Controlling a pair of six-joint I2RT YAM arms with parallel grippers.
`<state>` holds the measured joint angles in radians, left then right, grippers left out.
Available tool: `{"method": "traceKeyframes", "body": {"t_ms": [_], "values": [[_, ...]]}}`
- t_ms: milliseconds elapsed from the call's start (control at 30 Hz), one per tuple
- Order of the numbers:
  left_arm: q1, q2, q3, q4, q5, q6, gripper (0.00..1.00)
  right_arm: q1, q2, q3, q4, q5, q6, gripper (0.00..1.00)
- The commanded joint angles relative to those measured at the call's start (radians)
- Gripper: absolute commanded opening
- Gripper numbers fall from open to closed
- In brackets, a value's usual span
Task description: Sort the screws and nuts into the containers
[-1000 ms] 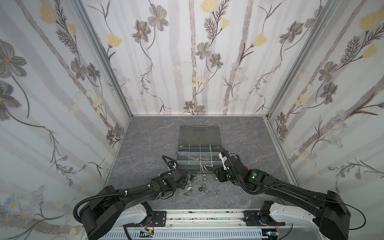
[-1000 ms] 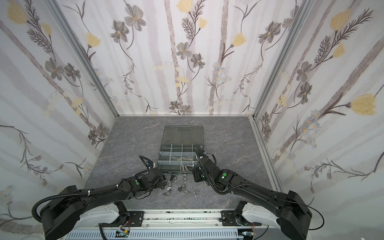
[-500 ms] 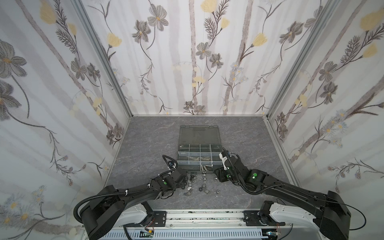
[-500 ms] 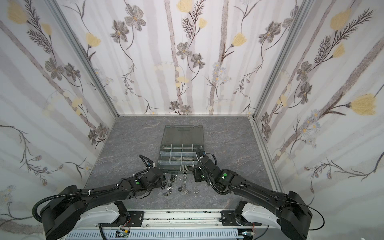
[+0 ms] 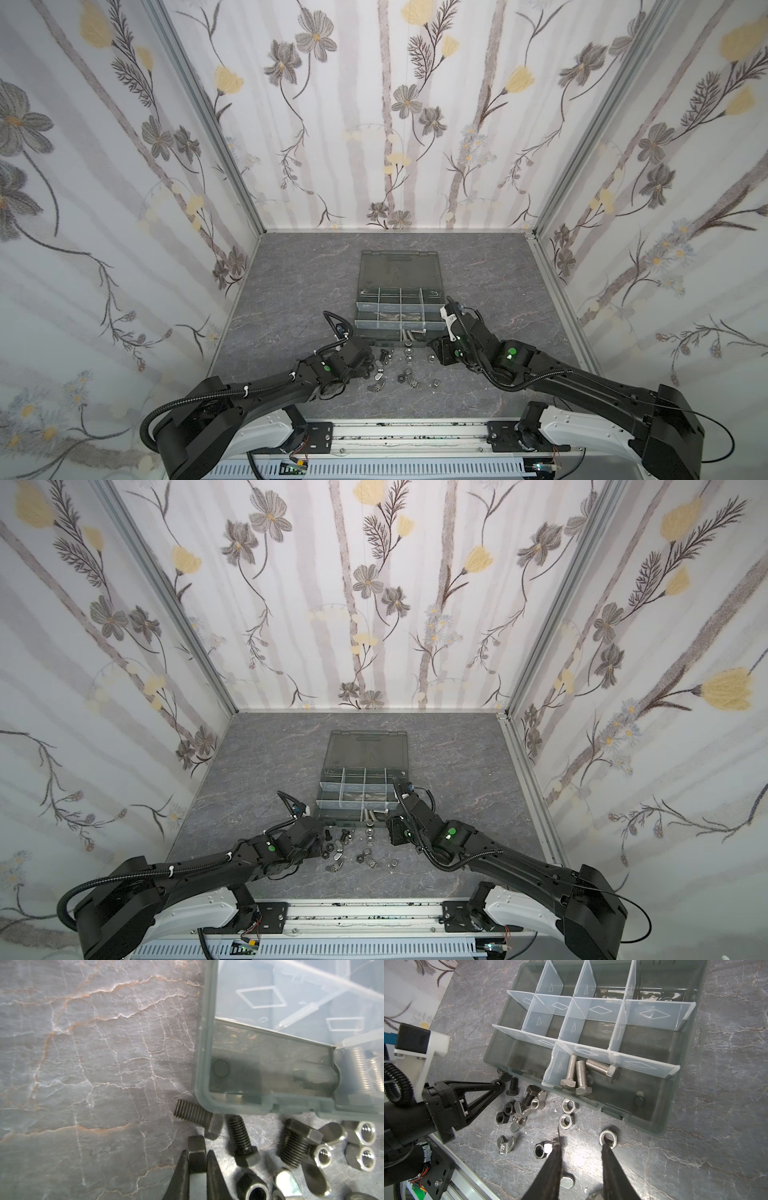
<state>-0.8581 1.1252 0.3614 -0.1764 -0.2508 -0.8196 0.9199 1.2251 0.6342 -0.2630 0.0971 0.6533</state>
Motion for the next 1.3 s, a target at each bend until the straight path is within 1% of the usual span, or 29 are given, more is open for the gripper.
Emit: {"method": "traceKeyframes", "body": {"t_ms": [0,300,533,667,733,867,1000,1167,1267], "values": [[0.001,-0.037,-0.008,-0.009,0.019,-0.005,0.08,0.000,0.005,-0.001,0.023,0.013,0.013,0.34],[0.001,-0.125,0.021,-0.034,0.072,0.033,0.05,0.002,-0.007,0.011,0.010,0.018,0.022,0.34],[0.001,-0.120,0.106,-0.038,0.117,0.077,0.05,0.001,-0.010,0.016,0.004,0.032,0.023,0.34],[0.001,-0.069,0.215,-0.037,0.106,0.128,0.05,0.001,0.013,0.030,0.009,0.026,0.021,0.34],[0.001,-0.024,0.276,-0.037,0.092,0.164,0.05,0.001,0.028,0.041,0.011,0.019,0.014,0.34],[0.007,0.087,0.350,-0.036,0.093,0.218,0.05,0.001,0.048,0.065,0.004,0.015,0.003,0.34],[0.018,0.174,0.375,-0.035,0.101,0.226,0.05,0.001,0.048,0.080,-0.013,0.028,-0.006,0.34],[0.034,0.215,0.368,-0.035,0.096,0.235,0.07,0.000,0.036,0.065,-0.009,0.032,-0.001,0.35],[0.040,0.233,0.356,-0.034,0.093,0.230,0.11,0.001,0.035,0.058,-0.009,0.027,0.003,0.34]]}}
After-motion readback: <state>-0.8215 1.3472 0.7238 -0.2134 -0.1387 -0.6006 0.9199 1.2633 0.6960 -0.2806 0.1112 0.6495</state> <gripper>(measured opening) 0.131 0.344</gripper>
